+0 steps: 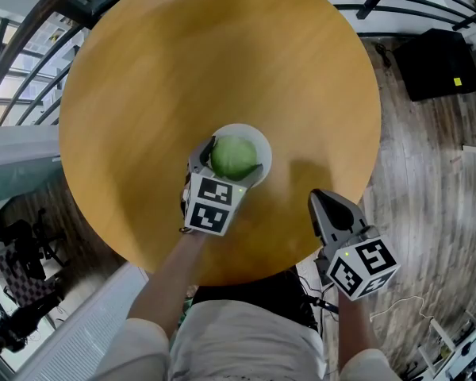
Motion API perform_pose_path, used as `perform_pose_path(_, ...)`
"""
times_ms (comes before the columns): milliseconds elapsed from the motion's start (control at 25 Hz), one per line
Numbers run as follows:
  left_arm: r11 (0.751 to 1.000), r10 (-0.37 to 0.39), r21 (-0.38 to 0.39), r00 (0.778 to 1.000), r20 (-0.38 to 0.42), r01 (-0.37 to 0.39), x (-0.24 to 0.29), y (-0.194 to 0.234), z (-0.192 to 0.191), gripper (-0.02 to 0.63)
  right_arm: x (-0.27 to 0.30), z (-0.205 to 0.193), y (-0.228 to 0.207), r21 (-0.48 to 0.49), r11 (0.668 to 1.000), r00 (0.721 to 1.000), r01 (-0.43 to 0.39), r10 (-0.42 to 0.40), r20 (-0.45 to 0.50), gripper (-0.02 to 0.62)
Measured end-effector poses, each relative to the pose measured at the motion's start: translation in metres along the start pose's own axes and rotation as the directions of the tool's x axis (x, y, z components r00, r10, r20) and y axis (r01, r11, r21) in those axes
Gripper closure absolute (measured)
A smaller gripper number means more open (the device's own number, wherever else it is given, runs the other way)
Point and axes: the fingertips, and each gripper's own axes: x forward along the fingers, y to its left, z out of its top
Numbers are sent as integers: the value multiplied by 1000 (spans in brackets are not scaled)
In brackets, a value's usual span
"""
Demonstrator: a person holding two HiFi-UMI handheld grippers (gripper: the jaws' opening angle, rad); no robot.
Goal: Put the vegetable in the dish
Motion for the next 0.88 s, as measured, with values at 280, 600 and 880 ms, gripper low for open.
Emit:
perform_pose_path(280,1000,8,9,1000,0,-8,6,-2,0,118,-2,-2,-6,7,1000,1000,1,-1,-3,569)
perform_pose_path(600,999,22,32,1000,-18,-21,10,-3,-8,118,-3,-5,-9,12,1000,1000,-4,4,-11,571)
perform_pose_path(880,999,22,27,999,-26,-21,11,-1,-10,118,-1,-4,-9,15,1000,1000,-6,6,-16,571)
